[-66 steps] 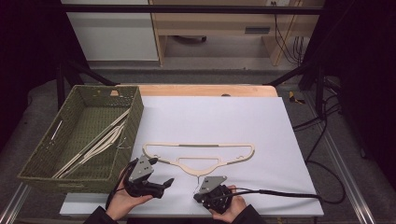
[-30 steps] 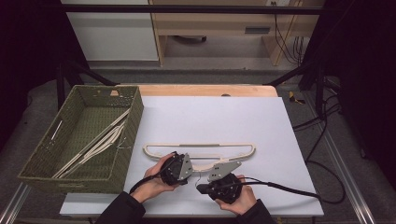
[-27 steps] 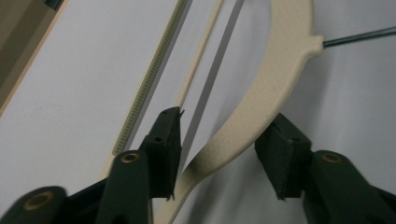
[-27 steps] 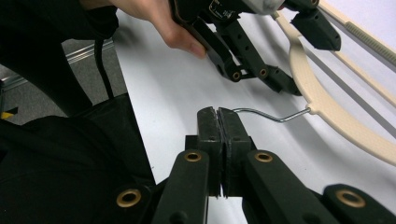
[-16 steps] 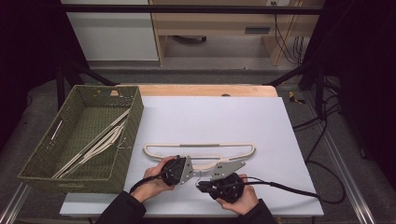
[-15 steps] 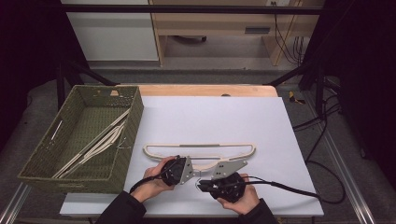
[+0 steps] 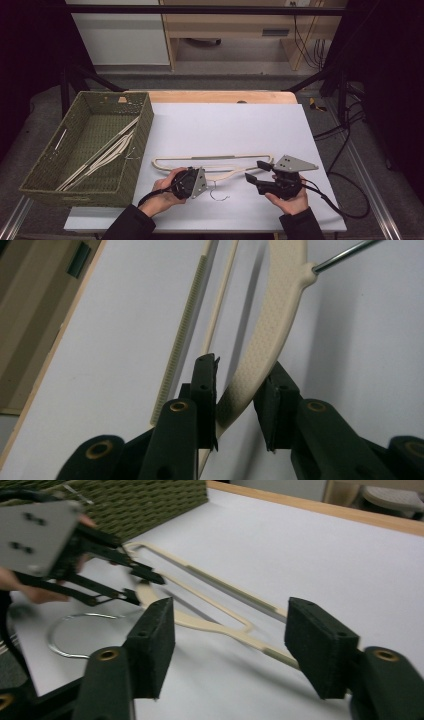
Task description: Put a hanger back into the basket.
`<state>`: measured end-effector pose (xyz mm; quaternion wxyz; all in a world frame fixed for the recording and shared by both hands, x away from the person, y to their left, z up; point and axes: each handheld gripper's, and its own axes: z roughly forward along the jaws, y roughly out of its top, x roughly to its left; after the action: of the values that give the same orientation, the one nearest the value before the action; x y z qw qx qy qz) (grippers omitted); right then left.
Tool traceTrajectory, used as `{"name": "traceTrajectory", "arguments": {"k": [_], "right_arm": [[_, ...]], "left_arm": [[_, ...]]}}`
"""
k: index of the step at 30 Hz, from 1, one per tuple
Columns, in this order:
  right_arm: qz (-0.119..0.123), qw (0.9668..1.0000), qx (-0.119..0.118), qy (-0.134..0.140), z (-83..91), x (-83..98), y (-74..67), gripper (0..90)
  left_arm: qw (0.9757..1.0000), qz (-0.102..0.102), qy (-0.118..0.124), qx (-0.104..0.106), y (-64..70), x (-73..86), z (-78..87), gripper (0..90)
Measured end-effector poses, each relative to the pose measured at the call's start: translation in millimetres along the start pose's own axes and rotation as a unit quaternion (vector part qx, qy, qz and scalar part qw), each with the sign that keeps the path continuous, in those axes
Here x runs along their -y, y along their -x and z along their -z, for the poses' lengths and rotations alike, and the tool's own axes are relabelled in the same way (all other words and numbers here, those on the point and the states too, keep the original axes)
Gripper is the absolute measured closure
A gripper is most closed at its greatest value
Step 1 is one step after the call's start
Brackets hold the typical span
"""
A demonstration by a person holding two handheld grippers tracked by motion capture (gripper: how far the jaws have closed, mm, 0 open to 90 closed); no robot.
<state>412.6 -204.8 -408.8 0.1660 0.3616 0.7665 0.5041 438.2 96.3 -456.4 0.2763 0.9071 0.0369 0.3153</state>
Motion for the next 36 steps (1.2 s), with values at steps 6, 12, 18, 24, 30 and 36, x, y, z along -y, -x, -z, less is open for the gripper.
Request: {"name": "traceTrajectory", "arguments": {"k": [6, 12, 18, 24, 30, 36], "right_arm": [[-0.028, 0.9990, 0.032, -0.010, -2.6, 15.3, 21.8, 22.8], [-0.046, 0.9979, 0.043, -0.013, -1.1, 22.7, 33.1, 17.3], [-0.048, 0.9974, 0.052, -0.015, -0.4, 27.3, 38.7, 12.8], [-0.038, 0.9978, 0.052, -0.016, 0.6, 28.8, 39.2, 10.5], [-0.040, 0.9975, 0.057, -0.010, 3.3, 28.1, 40.2, 9.3], [-0.039, 0.9975, 0.058, -0.009, 6.0, 27.5, 40.9, 8.5]], "left_arm": [[0.9999, 0.003, 0.010, -0.013, -3.5, -5.3, 12.2, 76.6], [0.9998, 0.007, 0.011, -0.017, -4.1, -8.3, 19.0, 79.9], [0.9997, 0.017, 0.009, -0.014, -8.9, -10.1, 27.8, 81.5], [0.9991, 0.037, 0.016, -0.010, -14.2, -10.1, 36.8, 83.4], [0.9978, 0.063, 0.018, -0.006, -20.7, -10.1, 46.8, 85.8], [0.9898, 0.133, 0.050, 0.005, -32.0, -8.3, 64.6, 86.2]]}}
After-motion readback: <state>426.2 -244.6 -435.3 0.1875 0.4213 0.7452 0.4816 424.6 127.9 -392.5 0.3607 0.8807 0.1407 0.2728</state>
